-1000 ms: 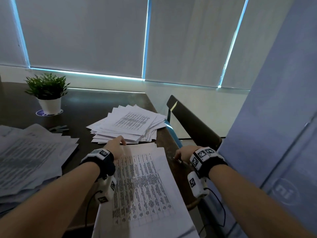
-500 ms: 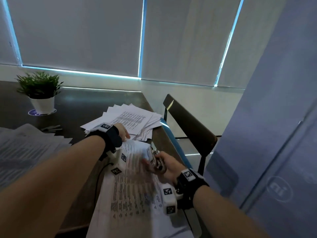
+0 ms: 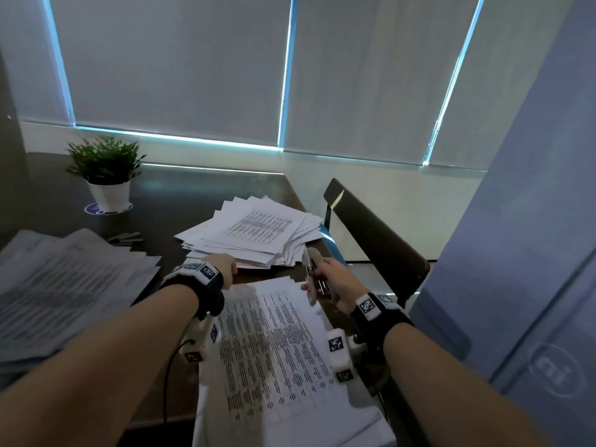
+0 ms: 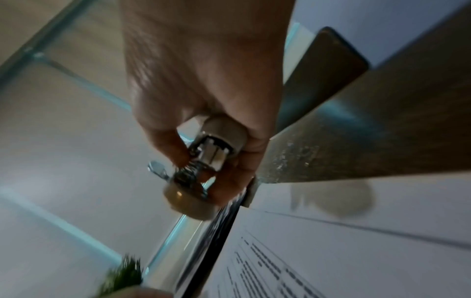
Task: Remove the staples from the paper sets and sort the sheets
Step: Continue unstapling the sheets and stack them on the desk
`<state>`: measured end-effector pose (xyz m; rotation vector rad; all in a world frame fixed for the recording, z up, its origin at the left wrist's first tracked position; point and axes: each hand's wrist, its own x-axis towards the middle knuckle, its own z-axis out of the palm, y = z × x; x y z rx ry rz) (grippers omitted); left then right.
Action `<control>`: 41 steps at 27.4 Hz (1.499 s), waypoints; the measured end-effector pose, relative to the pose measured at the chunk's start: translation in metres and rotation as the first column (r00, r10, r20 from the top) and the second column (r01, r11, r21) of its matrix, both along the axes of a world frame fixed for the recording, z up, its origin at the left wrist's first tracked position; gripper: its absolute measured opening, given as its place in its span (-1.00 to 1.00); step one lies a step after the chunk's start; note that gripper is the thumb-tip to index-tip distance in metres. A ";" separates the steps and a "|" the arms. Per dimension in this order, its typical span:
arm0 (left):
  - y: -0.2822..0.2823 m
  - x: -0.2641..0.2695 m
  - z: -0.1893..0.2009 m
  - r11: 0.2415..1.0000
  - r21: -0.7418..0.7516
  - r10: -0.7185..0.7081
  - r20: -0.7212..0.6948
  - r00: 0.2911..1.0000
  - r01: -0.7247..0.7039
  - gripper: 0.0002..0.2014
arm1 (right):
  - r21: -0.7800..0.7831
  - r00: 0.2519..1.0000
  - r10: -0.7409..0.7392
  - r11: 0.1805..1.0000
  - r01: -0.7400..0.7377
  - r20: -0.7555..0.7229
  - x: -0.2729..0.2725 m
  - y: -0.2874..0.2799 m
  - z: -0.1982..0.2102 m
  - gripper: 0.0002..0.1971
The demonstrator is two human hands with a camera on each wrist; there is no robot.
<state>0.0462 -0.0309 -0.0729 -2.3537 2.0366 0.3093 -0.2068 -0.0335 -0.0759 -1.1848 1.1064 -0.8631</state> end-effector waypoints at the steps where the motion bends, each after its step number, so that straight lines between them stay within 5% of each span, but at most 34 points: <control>1: 0.001 0.002 -0.003 0.998 0.053 -0.014 0.026 1.000 0.012 -0.62 | -0.062 0.987 0.058 0.996 -0.068 -0.150 0.008 -0.001 0.002 -0.71; 3: 0.002 0.005 -0.010 0.981 0.192 -0.034 0.016 0.999 0.031 -0.59 | -0.174 0.872 0.133 0.955 -0.240 -0.471 0.025 -0.006 0.003 -0.59; 5: 0.007 0.006 -0.018 0.950 0.312 -0.006 -0.041 0.999 0.019 -0.39 | -0.245 0.678 0.138 0.866 -0.437 -0.722 0.044 -0.009 0.004 -0.51; 8: 0.017 0.001 -0.035 0.948 0.315 0.032 0.075 0.997 -0.054 0.20 | -0.214 0.425 0.113 0.731 -0.648 -0.898 0.074 -0.006 0.004 -0.45; 10: 0.023 -0.003 -0.046 0.971 0.215 0.080 0.124 0.989 -0.105 0.29 | -0.190 0.355 0.100 0.696 -0.693 -0.929 0.087 -0.005 -0.002 -0.46; 22: 0.020 0.001 -0.060 0.965 0.248 0.047 0.158 0.986 -0.086 0.34 | -0.225 0.383 0.059 0.723 -0.653 -0.922 0.104 -0.017 -0.019 -0.41; 29: 0.019 -0.001 -0.055 0.956 0.282 0.025 0.203 0.979 -0.083 0.30 | -0.213 0.344 0.020 0.750 -0.626 -0.939 0.124 0.000 -0.024 -0.43; 32: 0.023 -0.001 -0.052 0.956 0.282 0.022 0.204 0.979 -0.081 0.29 | -0.165 0.273 0.011 0.773 -0.613 -0.962 0.129 0.002 -0.029 -0.44; 38: 0.031 -0.002 -0.038 0.961 0.273 -0.015 0.177 0.984 -0.034 0.30 | -0.198 0.203 -0.070 0.664 -0.722 -0.977 0.129 -0.001 -0.029 -0.75; 41: 0.029 0.002 -0.038 0.976 0.219 -0.036 0.186 0.982 -0.005 0.53 | -0.149 0.216 0.017 0.671 -0.726 -0.976 0.126 -0.005 -0.015 -0.74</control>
